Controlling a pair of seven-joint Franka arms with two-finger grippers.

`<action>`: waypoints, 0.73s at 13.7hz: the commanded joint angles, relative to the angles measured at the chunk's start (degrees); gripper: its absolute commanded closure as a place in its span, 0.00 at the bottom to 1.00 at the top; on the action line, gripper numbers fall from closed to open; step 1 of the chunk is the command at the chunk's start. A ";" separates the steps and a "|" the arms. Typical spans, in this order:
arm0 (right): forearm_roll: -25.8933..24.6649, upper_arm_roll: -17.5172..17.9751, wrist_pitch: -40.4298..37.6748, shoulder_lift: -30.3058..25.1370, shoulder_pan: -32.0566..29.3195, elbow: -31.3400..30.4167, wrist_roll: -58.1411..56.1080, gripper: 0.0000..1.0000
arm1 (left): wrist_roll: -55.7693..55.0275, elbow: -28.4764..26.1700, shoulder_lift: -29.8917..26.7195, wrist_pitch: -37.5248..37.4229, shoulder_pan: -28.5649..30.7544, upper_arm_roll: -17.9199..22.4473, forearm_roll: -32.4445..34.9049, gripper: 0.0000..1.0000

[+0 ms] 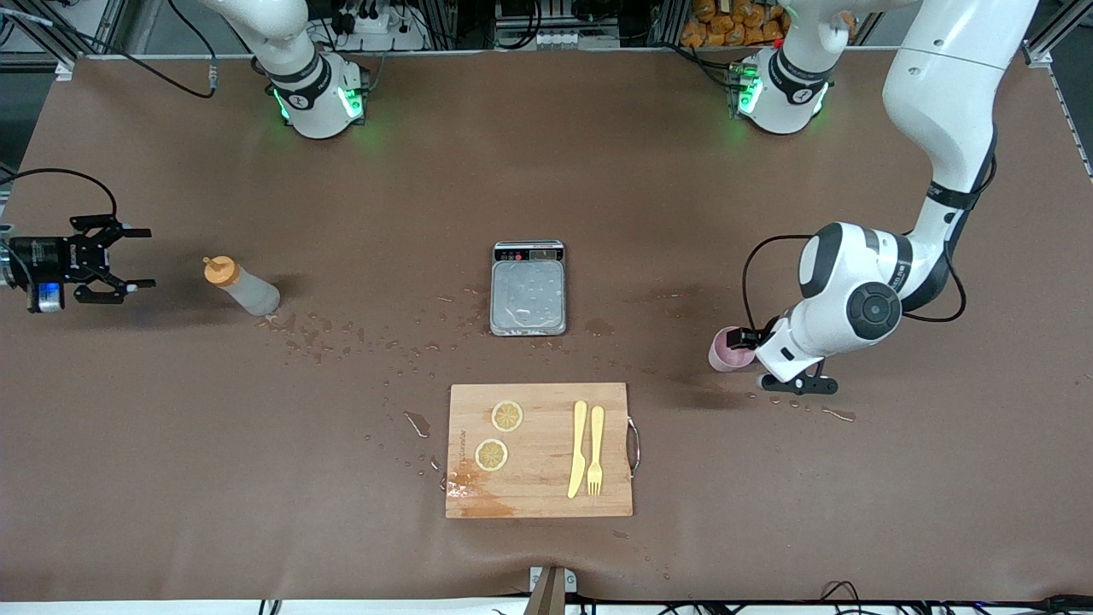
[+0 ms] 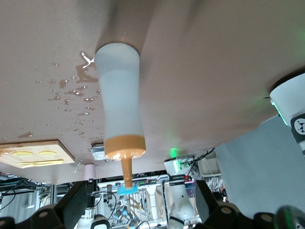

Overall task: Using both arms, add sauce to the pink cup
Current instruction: 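Grasp the pink cup with the left gripper while the right gripper grasps the bottle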

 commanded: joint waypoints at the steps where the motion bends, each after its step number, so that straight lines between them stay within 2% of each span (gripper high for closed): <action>1: 2.23 1.10 -0.63 3.92 -1.98 0.78 0.31 0.00 | -0.44 -0.28 0.24 0.53 -0.16 -0.17 1.38 0.96; 2: 3.28 1.10 -0.54 5.50 -2.68 0.78 -0.65 0.00 | -0.44 -0.28 0.15 0.45 -0.16 -0.17 1.39 1.00; 5: 4.00 1.02 2.87 8.42 -3.30 -0.62 -5.83 0.00 | -0.44 -0.28 -0.11 0.36 -0.16 -0.17 1.39 1.00; 10: 5.40 1.19 8.06 10.79 -2.42 -1.94 -6.46 0.00 | -0.44 0.16 -2.30 0.01 0.28 -0.34 1.39 1.00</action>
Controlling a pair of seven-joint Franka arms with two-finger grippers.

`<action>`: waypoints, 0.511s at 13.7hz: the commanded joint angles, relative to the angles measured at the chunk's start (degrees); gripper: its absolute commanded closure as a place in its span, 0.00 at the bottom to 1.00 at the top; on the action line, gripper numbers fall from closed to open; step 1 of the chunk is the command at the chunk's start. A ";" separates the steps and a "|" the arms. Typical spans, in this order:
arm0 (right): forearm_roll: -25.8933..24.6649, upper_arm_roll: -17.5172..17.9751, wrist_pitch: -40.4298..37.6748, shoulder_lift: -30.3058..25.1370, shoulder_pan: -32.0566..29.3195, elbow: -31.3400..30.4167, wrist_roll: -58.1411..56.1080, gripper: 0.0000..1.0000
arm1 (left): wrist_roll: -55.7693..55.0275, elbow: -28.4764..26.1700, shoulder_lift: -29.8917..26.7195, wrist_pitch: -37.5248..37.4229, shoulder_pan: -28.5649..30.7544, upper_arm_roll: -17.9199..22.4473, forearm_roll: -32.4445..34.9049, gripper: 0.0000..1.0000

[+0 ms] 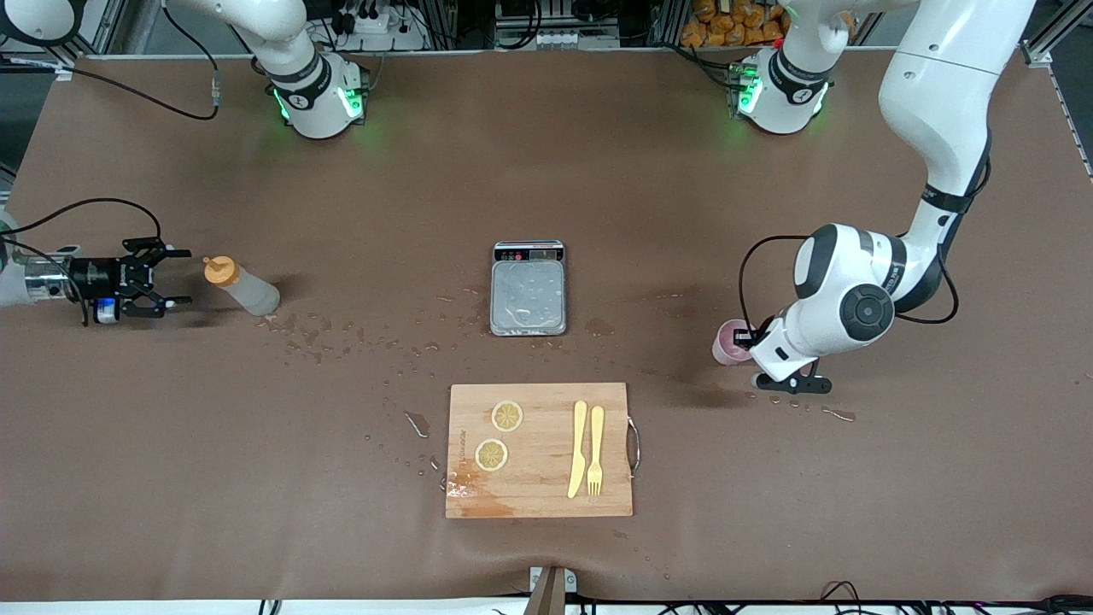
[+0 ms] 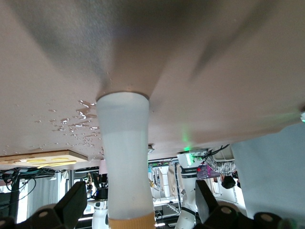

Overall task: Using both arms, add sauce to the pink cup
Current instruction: 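Grasp the pink cup with the left gripper while the right gripper grasps the bottle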

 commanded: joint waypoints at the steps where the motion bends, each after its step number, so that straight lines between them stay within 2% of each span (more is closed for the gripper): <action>1: 2.56 0.83 2.10 1.00 0.47 -1.21 -0.70 0.00 | -0.96 0.03 -3.59 -0.21 0.52 -0.40 1.30 1.00; 4: 3.36 0.83 4.74 1.00 2.94 -3.32 -2.80 0.00 | -6.13 0.99 -7.02 -0.39 0.17 -0.84 1.12 1.00; 7: 3.53 0.83 5.88 0.91 4.26 -4.37 -2.89 0.00 | -12.19 1.70 -9.04 -1.87 0.25 -4.34 0.42 1.00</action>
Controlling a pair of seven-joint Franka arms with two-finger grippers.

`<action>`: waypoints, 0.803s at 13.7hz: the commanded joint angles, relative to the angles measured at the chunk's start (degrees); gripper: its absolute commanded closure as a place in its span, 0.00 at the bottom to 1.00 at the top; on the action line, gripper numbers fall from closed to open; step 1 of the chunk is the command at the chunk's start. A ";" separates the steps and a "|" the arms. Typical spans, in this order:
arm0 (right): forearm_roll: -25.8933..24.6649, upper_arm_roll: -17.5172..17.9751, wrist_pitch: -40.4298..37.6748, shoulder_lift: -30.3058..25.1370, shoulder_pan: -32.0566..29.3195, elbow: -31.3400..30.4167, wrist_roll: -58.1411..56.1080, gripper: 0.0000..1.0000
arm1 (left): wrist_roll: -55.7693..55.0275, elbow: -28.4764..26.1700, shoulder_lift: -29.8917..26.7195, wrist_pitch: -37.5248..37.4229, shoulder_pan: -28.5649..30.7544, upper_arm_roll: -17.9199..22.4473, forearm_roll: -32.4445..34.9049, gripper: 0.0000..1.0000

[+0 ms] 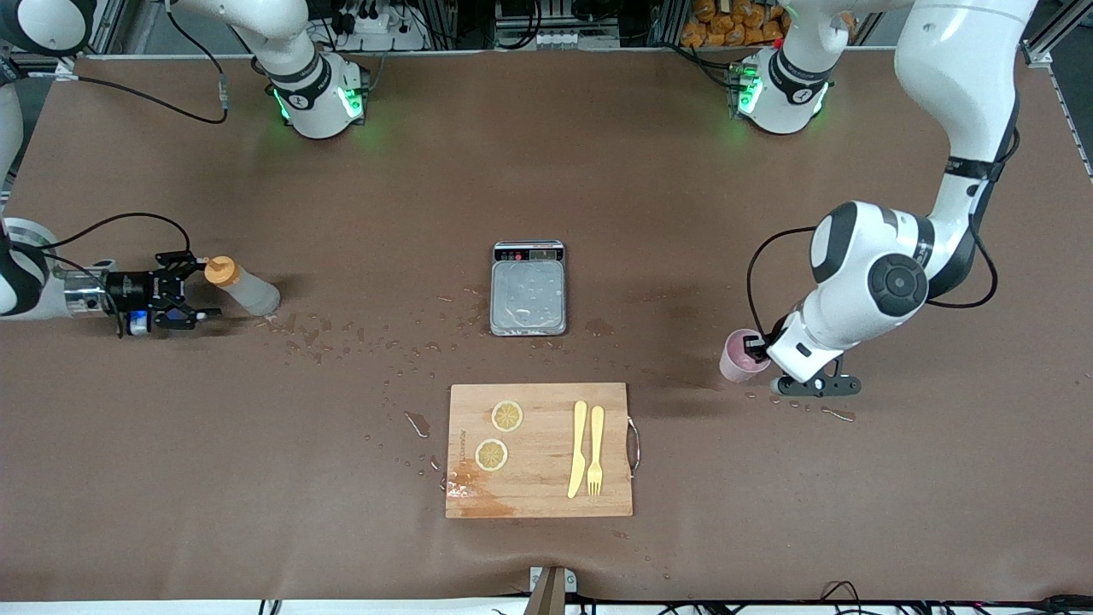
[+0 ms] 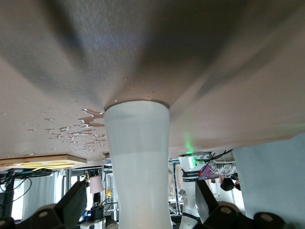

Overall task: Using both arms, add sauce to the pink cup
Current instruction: 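Carry the pink cup with the left gripper onto the silver scale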

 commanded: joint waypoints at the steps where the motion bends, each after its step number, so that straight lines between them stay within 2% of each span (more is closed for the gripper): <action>1: 1.40 0.01 1.72 -0.46 0.46 -1.63 -0.92 0.00 | -7.70 0.09 -2.42 -1.79 0.19 -3.87 0.42 1.00; 5: 1.40 0.01 2.43 -0.46 1.25 -2.16 -0.92 0.00 | -20.10 1.85 -1.64 -2.85 -1.56 -10.38 0.51 1.00; 8: 1.49 0.01 2.43 -0.37 2.57 -2.16 -0.92 0.00 | -27.74 4.04 -0.93 -2.85 -6.74 -10.74 0.51 1.00; 11: 3.25 0.01 3.91 -0.63 3.63 -4.00 -1.18 0.00 | -34.25 8.08 2.31 -2.85 -12.98 -10.65 1.03 1.00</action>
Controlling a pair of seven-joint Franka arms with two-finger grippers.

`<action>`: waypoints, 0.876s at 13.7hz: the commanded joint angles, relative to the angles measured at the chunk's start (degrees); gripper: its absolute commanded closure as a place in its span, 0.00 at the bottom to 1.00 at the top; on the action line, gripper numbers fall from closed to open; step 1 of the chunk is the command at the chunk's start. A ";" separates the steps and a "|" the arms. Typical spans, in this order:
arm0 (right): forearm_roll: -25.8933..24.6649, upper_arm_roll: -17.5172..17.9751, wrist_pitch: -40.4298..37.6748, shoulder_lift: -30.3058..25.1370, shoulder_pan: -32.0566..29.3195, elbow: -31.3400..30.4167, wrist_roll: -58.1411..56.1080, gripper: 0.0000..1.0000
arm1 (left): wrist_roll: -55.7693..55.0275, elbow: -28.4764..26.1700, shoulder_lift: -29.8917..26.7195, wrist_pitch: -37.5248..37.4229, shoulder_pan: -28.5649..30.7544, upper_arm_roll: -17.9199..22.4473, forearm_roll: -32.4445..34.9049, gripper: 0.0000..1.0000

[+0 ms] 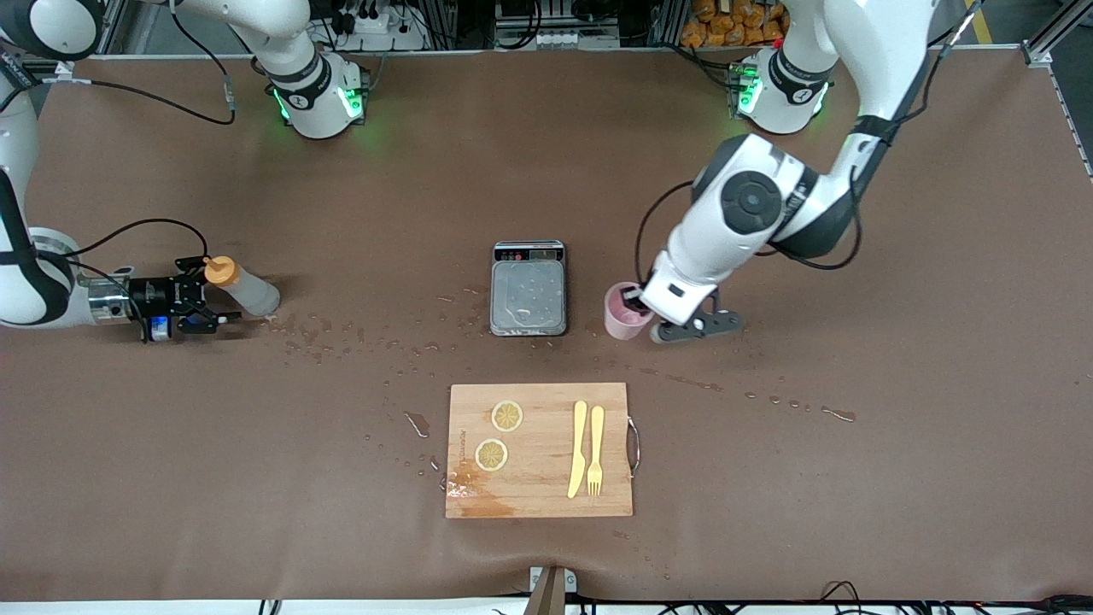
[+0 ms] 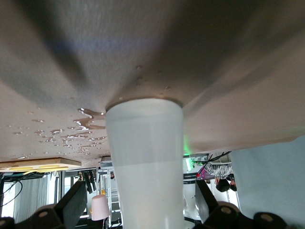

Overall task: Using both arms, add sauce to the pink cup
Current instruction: 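Carry the pink cup with the left gripper onto the silver scale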

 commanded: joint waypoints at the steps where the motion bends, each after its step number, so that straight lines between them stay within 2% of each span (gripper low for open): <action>1: 1.74 -0.04 1.92 -0.73 0.51 -2.22 -1.08 0.00 | -6.13 5.99 3.91 -1.27 -4.60 0.30 1.12 1.00; 2: 1.74 -0.04 1.92 -0.74 0.51 -2.31 -1.08 0.03 | -7.28 6.71 4.44 -1.01 -5.83 0.30 1.12 1.00; 3: 1.74 -0.04 1.92 -0.74 0.51 -2.22 -1.08 0.19 | -7.99 7.15 5.57 -0.66 -7.50 0.30 0.78 1.00; 5: 1.74 -0.04 1.74 -0.82 0.51 -2.14 -1.08 0.46 | -10.97 11.18 8.39 0.40 -10.14 0.56 1.21 1.00; 9: 1.39 -0.04 1.57 -0.91 0.51 -1.52 -0.64 0.54 | -12.03 11.72 9.71 3.12 -13.31 0.74 1.21 1.00; 12: 0.95 -0.04 0.60 -1.26 0.69 -0.30 0.58 0.53 | -12.48 11.72 11.47 3.39 -14.90 0.83 3.40 1.00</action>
